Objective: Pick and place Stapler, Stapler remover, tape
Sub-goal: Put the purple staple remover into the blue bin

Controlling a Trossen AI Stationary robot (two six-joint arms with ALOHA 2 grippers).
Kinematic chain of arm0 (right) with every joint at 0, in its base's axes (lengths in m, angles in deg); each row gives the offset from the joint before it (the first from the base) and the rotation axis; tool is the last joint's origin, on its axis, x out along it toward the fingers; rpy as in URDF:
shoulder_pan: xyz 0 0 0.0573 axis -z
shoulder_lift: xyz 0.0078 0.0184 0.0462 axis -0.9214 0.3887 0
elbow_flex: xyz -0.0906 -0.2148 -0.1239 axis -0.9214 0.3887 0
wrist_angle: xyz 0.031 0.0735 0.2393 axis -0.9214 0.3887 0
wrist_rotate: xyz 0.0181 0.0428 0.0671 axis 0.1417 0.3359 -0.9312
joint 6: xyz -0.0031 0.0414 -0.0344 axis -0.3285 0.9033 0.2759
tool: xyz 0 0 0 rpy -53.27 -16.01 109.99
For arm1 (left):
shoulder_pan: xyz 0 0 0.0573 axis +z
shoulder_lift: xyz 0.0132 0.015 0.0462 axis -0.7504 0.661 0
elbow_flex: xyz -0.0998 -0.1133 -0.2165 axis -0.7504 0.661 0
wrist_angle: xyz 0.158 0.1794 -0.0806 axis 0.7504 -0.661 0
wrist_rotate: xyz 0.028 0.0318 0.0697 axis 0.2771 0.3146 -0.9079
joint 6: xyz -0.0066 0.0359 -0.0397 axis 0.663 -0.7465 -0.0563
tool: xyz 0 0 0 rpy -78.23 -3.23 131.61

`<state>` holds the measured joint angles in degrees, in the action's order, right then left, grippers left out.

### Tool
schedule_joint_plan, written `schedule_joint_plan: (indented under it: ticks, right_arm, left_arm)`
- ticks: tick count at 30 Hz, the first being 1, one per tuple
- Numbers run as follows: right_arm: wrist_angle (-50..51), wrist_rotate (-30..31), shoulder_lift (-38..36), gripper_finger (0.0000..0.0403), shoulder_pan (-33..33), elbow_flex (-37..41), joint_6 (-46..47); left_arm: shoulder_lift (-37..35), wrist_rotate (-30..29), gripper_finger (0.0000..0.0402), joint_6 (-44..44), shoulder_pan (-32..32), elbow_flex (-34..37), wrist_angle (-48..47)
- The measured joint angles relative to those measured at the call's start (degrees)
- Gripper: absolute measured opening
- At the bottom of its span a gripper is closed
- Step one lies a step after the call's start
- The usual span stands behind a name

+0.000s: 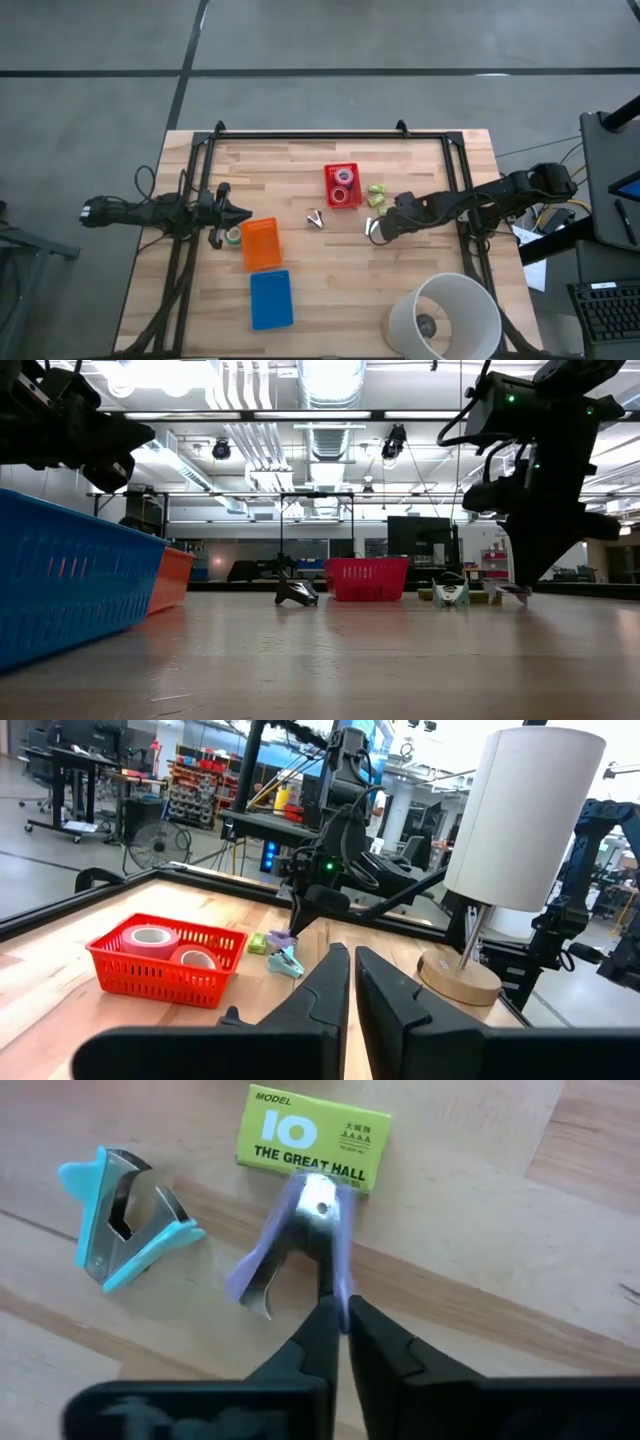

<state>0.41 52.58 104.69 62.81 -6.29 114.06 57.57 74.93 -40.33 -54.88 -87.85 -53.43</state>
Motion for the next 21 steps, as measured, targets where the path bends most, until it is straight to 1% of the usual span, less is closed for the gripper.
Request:
schedule_joint_plan:
  ticks: [4,8,16,21]
  right_arm:
    - [-1.1,0.3,0.0,0.0009,0.0,0.0,-0.9]
    - [-4.6,0.9,-0.1,0.0009,-0.1,-0.3,-3.8]
    - [-9.7,9.1,-0.1,0.0008,-2.3,-4.3,-13.1]
    - [-12.0,12.9,-0.1,0.0008,-4.8,-6.2,-18.4]
  left_arm:
    - [0.0,0.0,0.0023,0.0,0.0,0.0,0.1]
    - [0.0,0.0,0.0026,0.0,0.0,0.0,0.1]
    - [0.0,0.0,0.0025,0.0,0.0,0.0,0.1]
    - [0.0,0.0,0.0024,0.0,0.0,0.0,0.1]
